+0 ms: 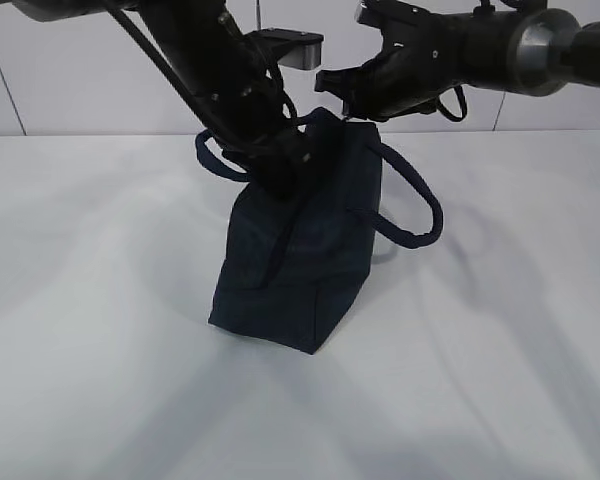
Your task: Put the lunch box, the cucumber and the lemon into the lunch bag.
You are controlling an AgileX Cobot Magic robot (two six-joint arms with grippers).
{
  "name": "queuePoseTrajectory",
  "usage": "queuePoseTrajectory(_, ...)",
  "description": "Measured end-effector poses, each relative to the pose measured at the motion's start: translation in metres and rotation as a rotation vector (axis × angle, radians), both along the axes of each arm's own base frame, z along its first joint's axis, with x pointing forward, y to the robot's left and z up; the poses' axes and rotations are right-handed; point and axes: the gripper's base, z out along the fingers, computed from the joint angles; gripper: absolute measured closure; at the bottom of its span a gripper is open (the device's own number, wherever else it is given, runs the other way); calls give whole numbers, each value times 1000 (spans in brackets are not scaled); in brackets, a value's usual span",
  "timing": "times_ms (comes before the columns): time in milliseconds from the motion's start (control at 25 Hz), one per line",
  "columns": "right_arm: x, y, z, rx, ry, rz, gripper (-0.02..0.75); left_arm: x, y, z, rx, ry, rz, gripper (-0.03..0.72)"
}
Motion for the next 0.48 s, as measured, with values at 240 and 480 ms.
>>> queuePoseTrajectory(240, 1, -1, -2, 6, 30, -6, 738, 0, 1, 2, 11, -14, -4, 691)
queuePoseTrajectory(480, 3, 0, -18, 40, 91, -21, 738, -2, 0, 2, 16, -15, -10, 691)
